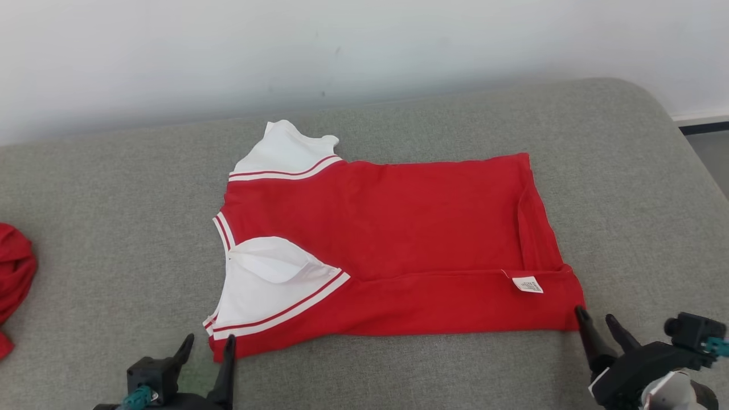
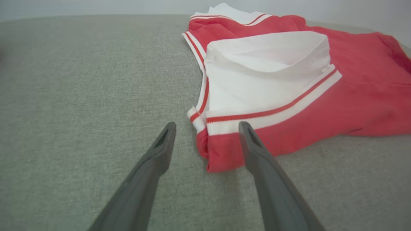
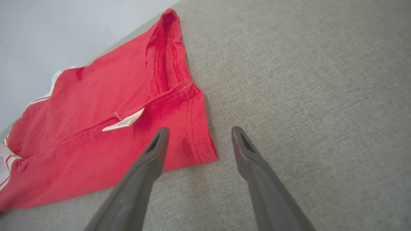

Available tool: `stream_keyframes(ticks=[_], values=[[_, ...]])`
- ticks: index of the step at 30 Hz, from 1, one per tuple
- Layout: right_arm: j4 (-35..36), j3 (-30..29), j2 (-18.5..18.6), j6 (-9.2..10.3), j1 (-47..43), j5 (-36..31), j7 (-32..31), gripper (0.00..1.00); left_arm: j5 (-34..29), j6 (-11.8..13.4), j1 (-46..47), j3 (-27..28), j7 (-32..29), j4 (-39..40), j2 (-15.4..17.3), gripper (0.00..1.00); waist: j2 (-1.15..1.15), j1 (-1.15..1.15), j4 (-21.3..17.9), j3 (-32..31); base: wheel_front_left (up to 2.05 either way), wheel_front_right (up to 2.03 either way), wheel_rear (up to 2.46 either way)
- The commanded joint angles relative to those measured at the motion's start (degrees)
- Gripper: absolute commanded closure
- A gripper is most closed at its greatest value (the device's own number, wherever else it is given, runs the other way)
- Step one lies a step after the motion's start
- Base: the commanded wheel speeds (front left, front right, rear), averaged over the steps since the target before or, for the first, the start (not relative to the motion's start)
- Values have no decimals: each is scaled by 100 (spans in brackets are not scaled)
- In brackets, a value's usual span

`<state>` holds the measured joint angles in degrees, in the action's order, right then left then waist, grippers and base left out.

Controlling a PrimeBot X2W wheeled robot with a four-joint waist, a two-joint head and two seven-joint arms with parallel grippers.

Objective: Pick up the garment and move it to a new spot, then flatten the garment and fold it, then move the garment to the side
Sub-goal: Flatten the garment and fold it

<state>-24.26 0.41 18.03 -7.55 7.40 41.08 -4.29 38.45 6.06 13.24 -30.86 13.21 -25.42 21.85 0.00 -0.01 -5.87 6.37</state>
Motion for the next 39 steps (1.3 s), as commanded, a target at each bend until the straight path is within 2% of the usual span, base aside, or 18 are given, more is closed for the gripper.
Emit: stream_keyframes(ticks=[1,9,10,11,12,13,14,20,25,31,39], values=[[-74,103,6,14,73,-81,57,0,-1,-16,-33,-14,8,-60,-18,0,0,1,-29,41,0,0,0],[-654,553,53,14,443,-195,287,0,186,-168,195,-49,-40,-562,-252,0,0,1,-30,153,0,0,0],[-734,598,38,14,478,-167,288,51,221,-209,218,-50,-62,-637,-298,13,0,1,-24,154,0,0,0],[-807,640,21,14,513,-135,297,95,262,-257,256,-37,-50,-711,-339,60,0,1,-14,151,0,0,0],[-807,640,21,14,513,-135,297,95,262,-257,256,-37,-50,-711,-339,60,0,1,-14,151,0,0,0],[-867,676,16,14,540,-114,313,100,281,-289,292,-15,-29,-784,-375,96,0,1,-4,139,0,0,0],[-923,718,15,14,563,-87,324,100,312,-329,315,-8,-25,-873,-413,100,0,1,5,121,0,0,0],[-1114,927,24,14,641,87,501,100,446,-488,259,97,93,-1249,-542,100,0,1,69,-88,0,0,0],[-1146,1053,75,14,485,277,609,100,412,-545,30,145,171,-1234,-593,100,0,1,208,-321,0,0,0],[-1014,1100,215,14,64,478,700,100,357,-454,-503,195,198,-930,-694,100,0,1,396,-582,0,0,0],[-551,881,403,14,-696,682,777,100,318,-289,-1264,372,203,-310,-710,100,0,1,538,-683,0,0,0]])
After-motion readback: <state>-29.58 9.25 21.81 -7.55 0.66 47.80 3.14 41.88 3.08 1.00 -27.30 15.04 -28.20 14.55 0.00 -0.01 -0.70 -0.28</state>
